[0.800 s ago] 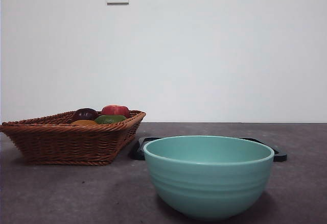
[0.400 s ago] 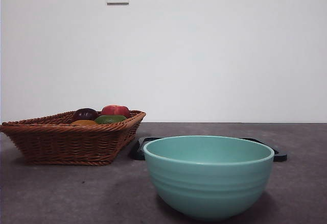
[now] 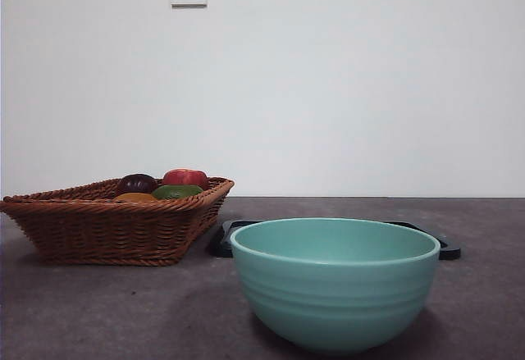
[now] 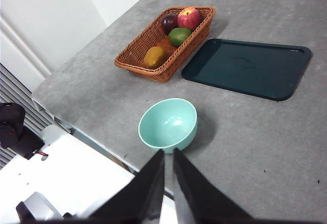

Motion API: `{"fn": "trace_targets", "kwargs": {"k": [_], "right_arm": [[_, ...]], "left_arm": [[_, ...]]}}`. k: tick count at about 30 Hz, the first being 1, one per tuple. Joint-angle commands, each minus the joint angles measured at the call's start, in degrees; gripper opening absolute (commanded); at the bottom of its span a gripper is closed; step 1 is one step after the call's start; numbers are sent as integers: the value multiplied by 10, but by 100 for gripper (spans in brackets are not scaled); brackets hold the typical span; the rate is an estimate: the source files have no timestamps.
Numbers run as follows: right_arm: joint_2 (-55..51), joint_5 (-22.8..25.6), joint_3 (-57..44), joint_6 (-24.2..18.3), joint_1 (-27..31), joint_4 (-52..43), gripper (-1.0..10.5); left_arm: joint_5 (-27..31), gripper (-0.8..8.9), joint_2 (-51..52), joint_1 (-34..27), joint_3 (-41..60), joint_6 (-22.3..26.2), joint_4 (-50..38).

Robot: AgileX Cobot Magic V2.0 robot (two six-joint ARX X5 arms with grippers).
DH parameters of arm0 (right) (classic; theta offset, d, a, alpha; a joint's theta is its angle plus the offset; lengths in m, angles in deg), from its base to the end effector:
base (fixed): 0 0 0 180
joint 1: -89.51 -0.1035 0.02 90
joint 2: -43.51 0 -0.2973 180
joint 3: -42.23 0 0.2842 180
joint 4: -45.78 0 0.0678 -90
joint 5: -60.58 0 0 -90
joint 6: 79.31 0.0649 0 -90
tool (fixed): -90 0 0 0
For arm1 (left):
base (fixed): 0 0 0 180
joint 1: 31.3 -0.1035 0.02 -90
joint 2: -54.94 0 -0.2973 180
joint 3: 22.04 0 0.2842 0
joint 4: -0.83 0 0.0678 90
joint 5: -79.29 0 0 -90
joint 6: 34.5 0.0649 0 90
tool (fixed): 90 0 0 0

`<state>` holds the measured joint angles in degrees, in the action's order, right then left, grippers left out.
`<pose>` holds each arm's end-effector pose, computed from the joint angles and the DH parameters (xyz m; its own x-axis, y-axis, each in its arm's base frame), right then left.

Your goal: Pick up the wifruite, put it on the bowl, pick up the plate, put it on desk

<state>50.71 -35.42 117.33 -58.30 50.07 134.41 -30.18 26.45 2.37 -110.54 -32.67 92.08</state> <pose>-0.0385 -0.0229 0.3572 0.6519 0.6716 -0.3520 -0.5623 0.7396 0.3699 -0.0028 -0.0241 0.4246 0.4861 -0.7243 -0.4890 0.7733 0.6172 -0.1455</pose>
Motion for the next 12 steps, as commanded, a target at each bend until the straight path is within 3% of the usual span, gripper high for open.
{"fn": "trace_targets", "kwargs": {"k": [1,8,12], "right_arm": [[1,1,10,-4,-5,25,22],[1,0,10,-4,-5,25,22],[1,0,10,-4,-5,25,22]], "left_arm": [[-1,19,-2,4,-3,1,-7],[3,19,0,-57,56,3,-35],[2,19,37,-137,198,2,-218]]}}
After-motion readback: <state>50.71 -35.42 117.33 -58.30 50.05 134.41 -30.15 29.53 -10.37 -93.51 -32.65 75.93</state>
